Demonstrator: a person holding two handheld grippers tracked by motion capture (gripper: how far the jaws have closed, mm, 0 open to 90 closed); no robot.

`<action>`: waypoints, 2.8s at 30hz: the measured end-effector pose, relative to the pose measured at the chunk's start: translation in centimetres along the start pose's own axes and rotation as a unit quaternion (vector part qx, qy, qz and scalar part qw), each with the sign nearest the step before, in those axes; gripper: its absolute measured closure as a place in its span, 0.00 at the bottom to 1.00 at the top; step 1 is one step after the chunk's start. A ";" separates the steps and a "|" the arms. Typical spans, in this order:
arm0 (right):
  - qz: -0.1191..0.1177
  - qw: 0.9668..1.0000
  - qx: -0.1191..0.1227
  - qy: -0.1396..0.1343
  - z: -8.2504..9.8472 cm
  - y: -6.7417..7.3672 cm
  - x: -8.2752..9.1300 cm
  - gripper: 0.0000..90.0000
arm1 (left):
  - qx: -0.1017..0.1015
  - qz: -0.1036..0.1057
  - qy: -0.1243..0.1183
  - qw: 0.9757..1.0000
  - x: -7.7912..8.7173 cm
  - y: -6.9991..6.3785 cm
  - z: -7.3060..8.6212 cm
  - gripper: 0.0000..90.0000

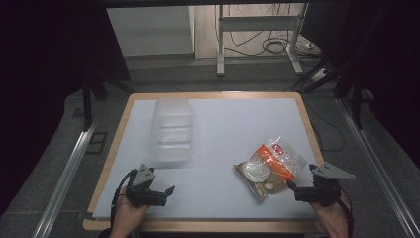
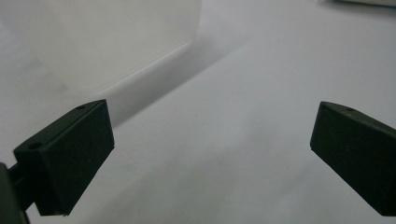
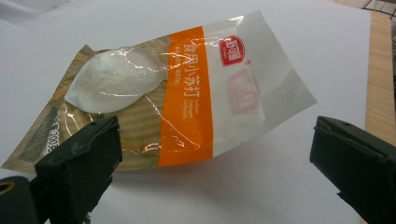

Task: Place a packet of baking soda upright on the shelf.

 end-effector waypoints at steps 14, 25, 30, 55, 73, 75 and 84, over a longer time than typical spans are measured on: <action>-0.004 1.000 -0.014 0.005 0.2 -0.2 -0.3 0.03 | -0.006 0.010 -0.002 1.000 -0.4 -0.1 0.0 0.00; -0.006 1.000 -0.011 0.012 0.2 -0.1 -0.5 0.03 | -0.028 0.006 -0.005 1.000 -0.5 -0.5 -0.1 0.00; -0.006 1.000 -0.012 0.013 0.3 -0.1 -0.5 0.03 | -0.035 0.001 -0.005 0.999 -0.5 -0.6 -0.1 0.00; 0.005 1.000 -0.025 0.012 -1.2 -1.4 -1.6 0.03 | -0.030 0.003 0.007 1.000 -0.9 -0.5 0.1 0.00; 0.003 0.999 0.003 0.046 -3.2 -3.1 -3.2 0.04 | -0.019 0.007 0.007 1.000 -0.9 -0.2 0.2 0.00; -0.004 0.999 0.001 0.049 -3.5 -3.3 -3.4 0.05 | -0.018 0.006 0.008 1.000 -0.9 -0.2 0.2 0.00; -0.027 0.996 -0.035 0.076 -4.3 -4.4 -5.1 0.16 | -0.020 0.005 0.012 1.000 -0.9 -0.1 0.2 0.00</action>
Point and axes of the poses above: each handheld gripper's, and its own axes: x roughly backward along the jaws, z roughly out of its underside, y roughly to its left, the point moved 2 cm from there along -x, roughly forward along the jaws, and after that the axes turned 3 degrees about y, right-handed, at the moved point
